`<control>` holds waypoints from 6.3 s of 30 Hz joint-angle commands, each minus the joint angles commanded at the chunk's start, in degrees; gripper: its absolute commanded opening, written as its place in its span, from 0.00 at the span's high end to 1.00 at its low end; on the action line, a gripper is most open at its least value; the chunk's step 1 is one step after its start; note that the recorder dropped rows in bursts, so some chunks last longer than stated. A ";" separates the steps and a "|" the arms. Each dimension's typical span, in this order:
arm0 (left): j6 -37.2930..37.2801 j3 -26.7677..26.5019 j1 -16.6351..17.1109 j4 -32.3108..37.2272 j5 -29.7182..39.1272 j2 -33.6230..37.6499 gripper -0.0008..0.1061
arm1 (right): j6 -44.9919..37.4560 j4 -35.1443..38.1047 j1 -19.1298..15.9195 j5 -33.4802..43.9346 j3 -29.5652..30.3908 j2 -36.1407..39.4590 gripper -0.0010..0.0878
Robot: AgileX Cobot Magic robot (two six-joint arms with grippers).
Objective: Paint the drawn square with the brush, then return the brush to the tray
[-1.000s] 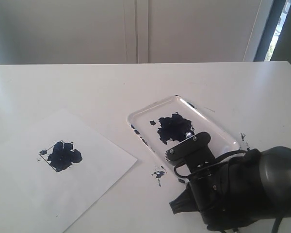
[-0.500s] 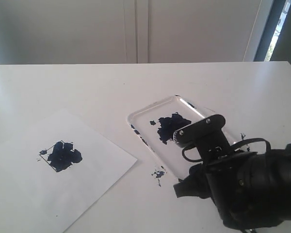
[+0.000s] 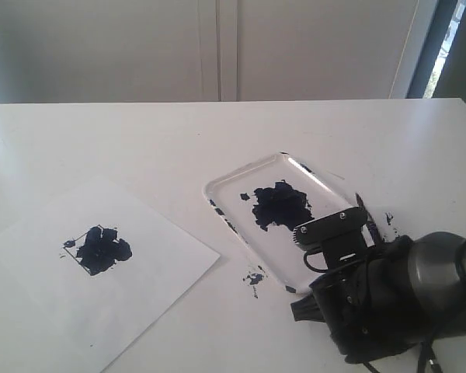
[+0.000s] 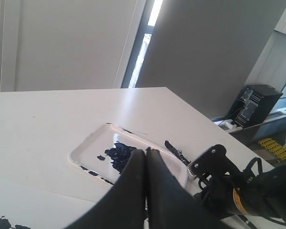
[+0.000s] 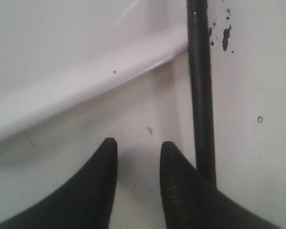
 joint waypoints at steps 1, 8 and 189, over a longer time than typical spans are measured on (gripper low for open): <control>0.00 0.00 0.00 0.00 0.08 0.00 0.99 | -0.17 -0.10 0.00 0.00 0.00 -0.58 0.72; 0.00 0.00 0.00 0.00 0.80 0.00 0.99 | 3.22 -3.77 0.00 6.74 0.00 -8.21 0.56; 0.42 20.59 -0.10 -2.06 12.57 -23.15 0.99 | -17.27 -5.62 -26.46 -48.78 34.18 -105.95 0.99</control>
